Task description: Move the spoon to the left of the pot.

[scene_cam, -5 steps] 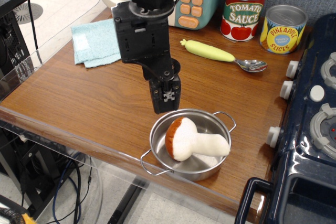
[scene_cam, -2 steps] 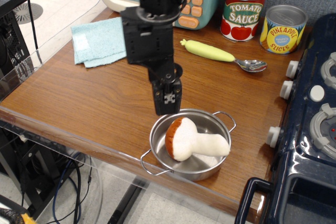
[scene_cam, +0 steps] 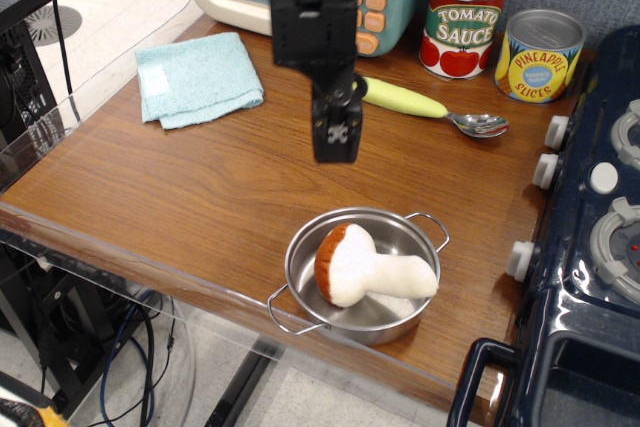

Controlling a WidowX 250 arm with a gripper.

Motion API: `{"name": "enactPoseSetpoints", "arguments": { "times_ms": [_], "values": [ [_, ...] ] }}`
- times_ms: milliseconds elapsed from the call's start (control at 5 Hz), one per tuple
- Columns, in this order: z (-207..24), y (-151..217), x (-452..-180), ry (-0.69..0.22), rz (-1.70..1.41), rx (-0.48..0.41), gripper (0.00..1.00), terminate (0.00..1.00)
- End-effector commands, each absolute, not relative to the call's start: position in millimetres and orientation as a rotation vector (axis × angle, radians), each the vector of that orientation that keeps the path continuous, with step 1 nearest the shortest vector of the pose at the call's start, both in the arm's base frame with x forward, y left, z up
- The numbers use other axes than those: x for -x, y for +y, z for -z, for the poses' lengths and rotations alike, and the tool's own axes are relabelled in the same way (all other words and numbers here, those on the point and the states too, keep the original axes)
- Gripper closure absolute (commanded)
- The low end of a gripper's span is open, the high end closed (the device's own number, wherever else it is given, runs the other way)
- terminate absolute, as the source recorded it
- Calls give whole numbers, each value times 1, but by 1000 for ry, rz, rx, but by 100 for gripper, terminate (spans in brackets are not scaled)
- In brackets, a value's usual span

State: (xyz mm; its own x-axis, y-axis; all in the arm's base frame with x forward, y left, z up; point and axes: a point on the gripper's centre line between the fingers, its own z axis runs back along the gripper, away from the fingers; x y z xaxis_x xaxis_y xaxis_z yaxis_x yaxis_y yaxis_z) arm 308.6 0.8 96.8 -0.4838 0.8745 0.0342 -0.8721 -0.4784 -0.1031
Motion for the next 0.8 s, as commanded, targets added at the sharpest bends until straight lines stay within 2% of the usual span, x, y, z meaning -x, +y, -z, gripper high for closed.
{"name": "enactPoseSetpoints", "arguments": {
  "times_ms": [0,600],
  "values": [
    [-97,-3,-365,-245,-1849,37,0,0],
    [-66,10,-430,-183,-1791,54,0,0]
  ]
}}
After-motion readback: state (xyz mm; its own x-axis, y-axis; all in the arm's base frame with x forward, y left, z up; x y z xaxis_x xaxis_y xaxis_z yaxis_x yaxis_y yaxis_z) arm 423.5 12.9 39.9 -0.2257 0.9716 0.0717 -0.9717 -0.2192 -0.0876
